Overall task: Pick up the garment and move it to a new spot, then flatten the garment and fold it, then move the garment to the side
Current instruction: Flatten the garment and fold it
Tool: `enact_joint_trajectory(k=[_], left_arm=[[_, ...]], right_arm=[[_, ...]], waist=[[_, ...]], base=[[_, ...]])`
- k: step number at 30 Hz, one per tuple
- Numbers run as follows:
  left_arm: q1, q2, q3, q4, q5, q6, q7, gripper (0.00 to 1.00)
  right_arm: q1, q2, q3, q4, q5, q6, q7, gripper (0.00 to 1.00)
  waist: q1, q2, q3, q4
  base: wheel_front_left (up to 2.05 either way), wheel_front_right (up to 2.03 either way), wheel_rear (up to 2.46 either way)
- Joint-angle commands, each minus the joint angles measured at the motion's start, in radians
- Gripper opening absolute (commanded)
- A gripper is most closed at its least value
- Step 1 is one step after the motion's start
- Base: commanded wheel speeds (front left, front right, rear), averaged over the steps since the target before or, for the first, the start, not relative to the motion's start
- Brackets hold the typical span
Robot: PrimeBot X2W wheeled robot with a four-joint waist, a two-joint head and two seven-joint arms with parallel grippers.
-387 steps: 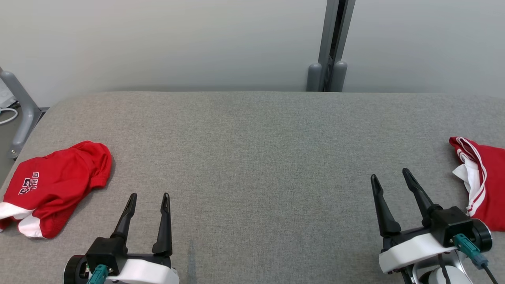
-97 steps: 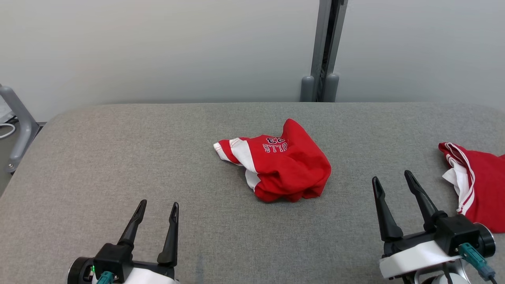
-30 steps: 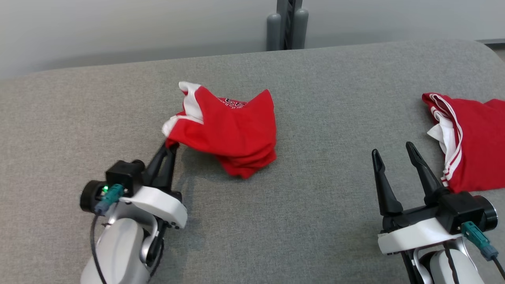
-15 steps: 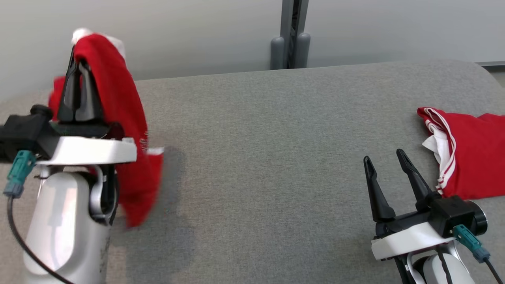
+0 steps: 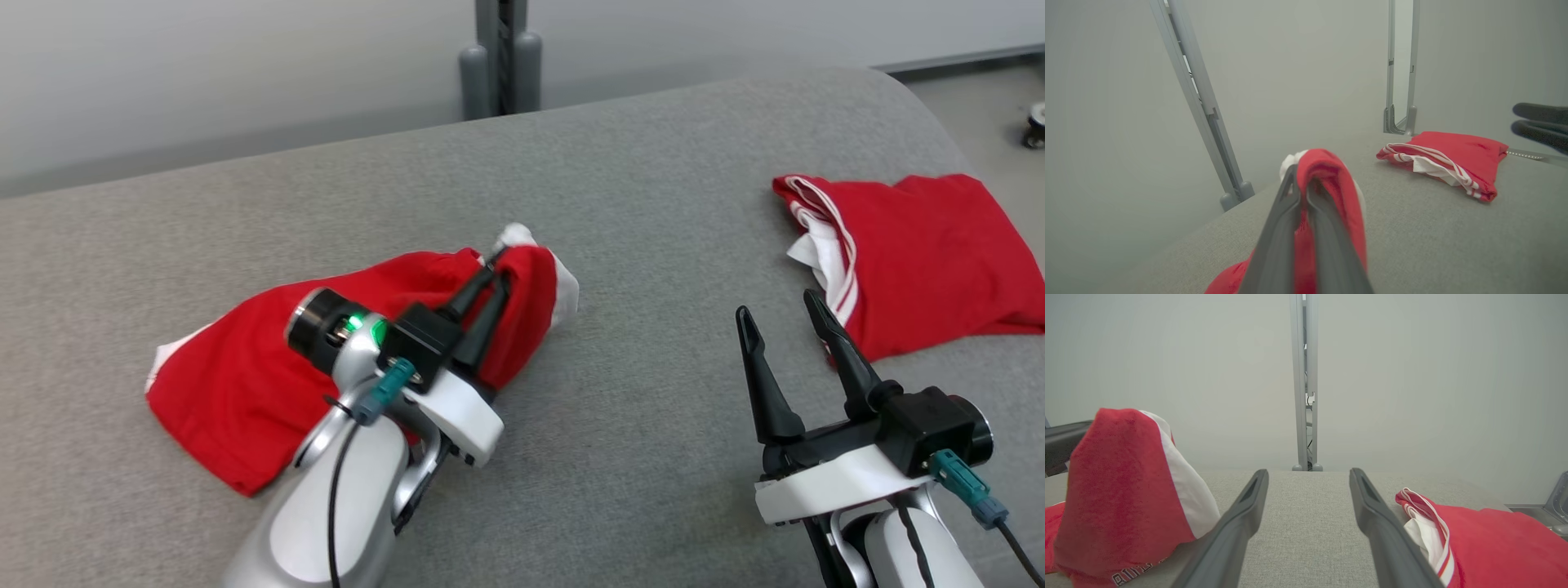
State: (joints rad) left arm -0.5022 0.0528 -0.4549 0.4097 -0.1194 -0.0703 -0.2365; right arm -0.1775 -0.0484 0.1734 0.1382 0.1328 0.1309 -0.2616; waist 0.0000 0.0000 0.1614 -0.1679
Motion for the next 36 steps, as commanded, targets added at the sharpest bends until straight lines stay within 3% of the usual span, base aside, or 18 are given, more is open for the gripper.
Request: enact_joint_trajectory(k=[1,5,6,8,14,18,22,36], left_arm=[[-0.018,0.004,-0.045,0.035,0.009,-0.006,-0.011,0.00],[-0.035,0.000,-0.125,0.078,0.002,-0.007,-0.020,0.00],[-0.039,0.000,-0.152,0.088,-0.007,-0.005,-0.022,0.21],[-0.047,0.002,-0.200,0.107,-0.036,-0.004,-0.022,1.00],[-0.085,0.002,-0.280,0.131,-0.101,0.040,-0.028,1.00],[-0.101,0.000,-0.270,0.127,-0.128,0.069,-0.029,1.00],[-0.086,0.004,-0.214,0.090,-0.147,0.093,-0.029,1.00],[0.189,0.118,0.082,-0.149,-0.172,0.139,-0.029,1.00]], right_arm=[[-0.014,-0.005,0.003,-0.005,0.011,0.000,-0.005,1.00],[-0.021,-0.005,0.006,-0.006,0.017,0.000,-0.005,1.00],[-0.021,-0.005,0.006,-0.007,0.017,0.000,-0.005,1.00],[-0.022,-0.005,0.006,-0.008,0.022,0.000,-0.005,1.00],[-0.021,-0.005,-0.015,-0.012,0.024,0.000,-0.005,1.00],[-0.024,-0.005,-0.026,-0.014,0.017,0.000,-0.005,1.00],[-0.023,-0.005,-0.039,-0.017,0.008,0.000,-0.005,1.00],[0.004,-0.006,-0.046,0.016,-0.033,0.000,-0.005,1.00]], waist=[[0.0000,0.0000,0.034,-0.046],[0.0000,0.0000,0.049,-0.069],[0.0000,0.0000,0.054,-0.075],[0.0000,0.0000,0.063,-0.083],[0.0000,0.0000,0.069,-0.071],[0.0000,0.0000,0.058,-0.040],[0.0000,0.0000,0.036,0.000],[0.0000,0.0000,-0.058,0.182]], base=[[0.00,0.00,0.00],[0.00,0.00,0.00],[0.00,0.00,0.00],[0.00,0.00,0.00],[0.00,0.00,0.00],[0.00,0.00,0.00],[0.00,0.00,0.00],[0.00,0.00,0.00]])
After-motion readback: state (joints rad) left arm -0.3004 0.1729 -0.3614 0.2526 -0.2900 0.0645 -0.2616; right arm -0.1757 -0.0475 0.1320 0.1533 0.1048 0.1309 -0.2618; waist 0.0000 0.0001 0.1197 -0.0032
